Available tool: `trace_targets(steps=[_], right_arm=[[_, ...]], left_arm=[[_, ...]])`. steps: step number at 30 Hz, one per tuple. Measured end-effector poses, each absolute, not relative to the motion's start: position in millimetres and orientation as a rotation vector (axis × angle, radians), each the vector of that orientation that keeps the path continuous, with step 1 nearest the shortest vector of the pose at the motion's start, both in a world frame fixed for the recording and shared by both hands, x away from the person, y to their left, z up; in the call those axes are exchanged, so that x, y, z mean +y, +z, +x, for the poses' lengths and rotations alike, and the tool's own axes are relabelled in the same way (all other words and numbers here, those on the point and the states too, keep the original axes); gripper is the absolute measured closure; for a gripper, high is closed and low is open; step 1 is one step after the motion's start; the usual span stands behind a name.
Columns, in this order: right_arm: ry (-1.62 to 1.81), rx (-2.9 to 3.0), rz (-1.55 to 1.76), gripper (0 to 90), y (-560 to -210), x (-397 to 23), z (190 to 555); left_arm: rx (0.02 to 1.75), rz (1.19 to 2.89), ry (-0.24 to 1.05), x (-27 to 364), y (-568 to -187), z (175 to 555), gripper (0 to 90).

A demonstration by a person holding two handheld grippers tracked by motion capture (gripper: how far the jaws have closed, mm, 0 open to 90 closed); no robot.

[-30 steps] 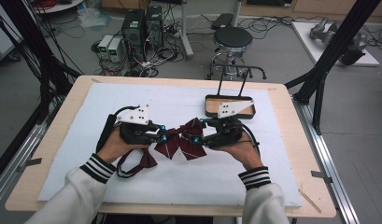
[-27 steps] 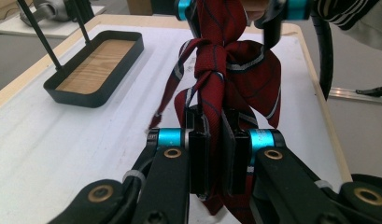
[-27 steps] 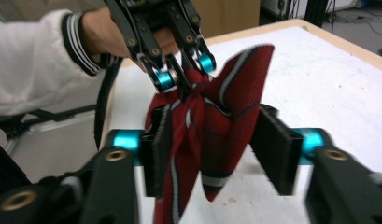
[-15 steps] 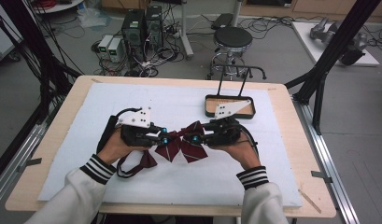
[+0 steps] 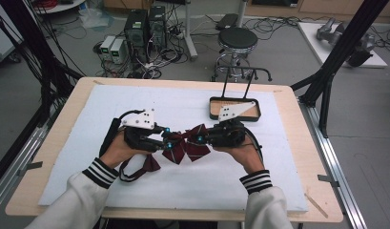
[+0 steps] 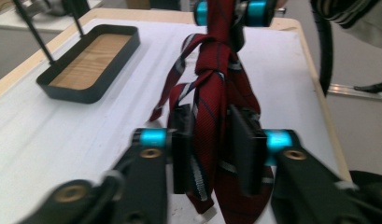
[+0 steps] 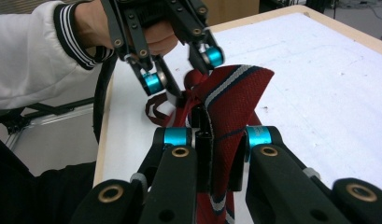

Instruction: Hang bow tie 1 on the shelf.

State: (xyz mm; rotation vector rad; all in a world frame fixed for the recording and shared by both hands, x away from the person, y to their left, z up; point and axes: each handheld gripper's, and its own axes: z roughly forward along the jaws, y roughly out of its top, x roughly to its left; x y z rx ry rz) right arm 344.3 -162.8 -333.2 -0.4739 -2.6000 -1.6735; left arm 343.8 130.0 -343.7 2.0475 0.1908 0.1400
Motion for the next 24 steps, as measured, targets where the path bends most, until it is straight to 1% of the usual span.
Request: trace_targets(steps=[1, 2, 4, 5, 7, 16, 24], right_arm=[[-1.678, -2.602, -0.475, 86.5, -332.9, -162.8, 343.9], [-1.681, -2.606, -0.479, 86.5, -332.8, -163.1, 343.9], [-1.687, -2.606, -0.483, 86.5, -332.7, -163.9, 344.1], [-1.691, -2.615, -0.486, 86.5, -332.3, -164.7, 344.2], [-1.701, -2.620, -0.500, 86.5, -331.8, -166.3, 344.3], [-1.796, -2.617, -0.602, 86.5, -327.0, -177.9, 345.5], [-1.877, -2.637, -0.689, 86.4, -324.0, -183.5, 345.9]], left_arm=[[0.205, 2.041, 0.140, 130.3, -344.4, 344.0, 59.3], [0.225, 2.026, 0.148, 130.6, -345.0, 344.2, 52.5], [0.298, 1.998, 0.172, 131.7, -345.6, 345.3, 33.0], [0.323, 1.983, 0.182, 133.2, -345.5, 346.2, 25.1], [0.351, 1.963, 0.193, 137.0, -345.1, 347.3, 16.3], [0.396, 1.905, 0.248, 155.0, -344.5, 345.6, 15.4], [0.458, 1.812, 0.325, 180.0, -349.2, 338.6, 15.3]])
